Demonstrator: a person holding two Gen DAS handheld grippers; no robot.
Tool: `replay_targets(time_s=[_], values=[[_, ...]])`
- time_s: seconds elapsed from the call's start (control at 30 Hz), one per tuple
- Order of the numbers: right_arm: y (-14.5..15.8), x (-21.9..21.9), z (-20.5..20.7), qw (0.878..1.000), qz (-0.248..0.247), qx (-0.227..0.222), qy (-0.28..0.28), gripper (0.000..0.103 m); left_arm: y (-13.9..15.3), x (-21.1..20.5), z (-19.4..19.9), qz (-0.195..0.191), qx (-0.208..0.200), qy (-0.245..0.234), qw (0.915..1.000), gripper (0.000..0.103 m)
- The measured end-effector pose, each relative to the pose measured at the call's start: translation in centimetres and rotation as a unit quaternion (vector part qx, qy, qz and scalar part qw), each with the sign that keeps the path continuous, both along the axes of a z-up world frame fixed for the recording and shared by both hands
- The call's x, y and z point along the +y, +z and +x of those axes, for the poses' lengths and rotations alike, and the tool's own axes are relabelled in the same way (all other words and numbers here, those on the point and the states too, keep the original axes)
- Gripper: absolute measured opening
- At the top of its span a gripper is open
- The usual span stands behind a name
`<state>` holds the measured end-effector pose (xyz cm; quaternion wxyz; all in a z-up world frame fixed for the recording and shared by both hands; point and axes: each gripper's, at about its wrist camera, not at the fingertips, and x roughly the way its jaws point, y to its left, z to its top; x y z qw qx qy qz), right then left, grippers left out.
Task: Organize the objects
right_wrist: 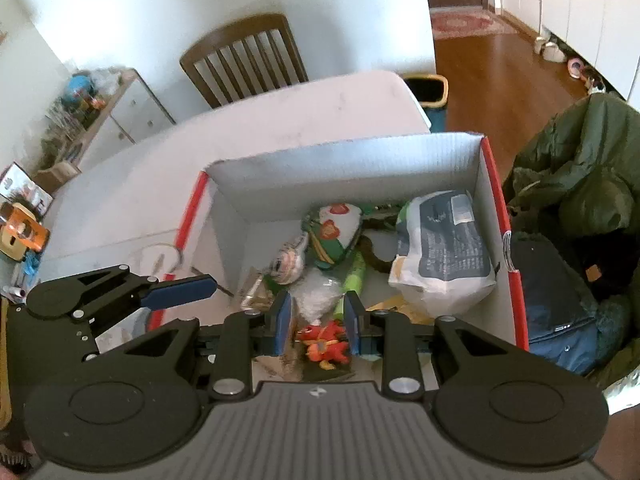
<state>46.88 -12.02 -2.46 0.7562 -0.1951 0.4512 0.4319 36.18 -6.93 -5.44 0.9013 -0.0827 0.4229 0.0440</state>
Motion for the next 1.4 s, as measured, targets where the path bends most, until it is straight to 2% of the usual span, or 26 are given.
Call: replay_targets(time_s=[0.2, 0.47, 0.73, 0.83, 0.87, 0.93, 1.13, 1.4], values=[[1.6, -1.5, -2.4, 0.999, 0.040, -0.006, -0.002, 0.027, 1.6, 0.7, -2.2, -0.001, -0.024, -0.002, 0.9997, 0.059], [3.6, -3.7, -6.4, 0.995, 0.089, -0.046, 0.001, 0.028, 3.6, 1.8, -5.6, -0.002, -0.054, 0.010, 0.9985, 0.064], [4.2, -5.7, -10.4, 0.990, 0.120, -0.080, -0.007, 0.028, 5.2, 2.8, -9.1, 0.000, -0.081, 0.016, 0.9966, 0.067], [4.0, -6.5, -11.8, 0.987, 0.128, -0.094, -0.011, 0.037, 5.6, 2.9, -10.4, 0.008, -0.091, 0.018, 0.9957, 0.071], [4.0, -6.7, -12.2, 0.986, 0.131, -0.098, -0.013, 0.047, 5.7, 3.0, -10.8, 0.009, -0.093, 0.018, 0.9955, 0.071], [4.1, -7.1, -13.1, 0.984, 0.138, -0.109, -0.016, 0.054, 5.8, 3.1, -11.5, 0.009, -0.097, 0.020, 0.9950, 0.072], [3.9, -7.8, -15.1, 0.982, 0.145, -0.116, -0.018, 0.055, 6.0, 3.4, -13.7, 0.010, -0.110, 0.029, 0.9935, 0.077], [3.7, -8.5, -17.9, 0.977, 0.160, -0.140, -0.019, 0.069, 6.0, 3.8, -15.9, 0.011, -0.123, 0.034, 0.9918, 0.088]])
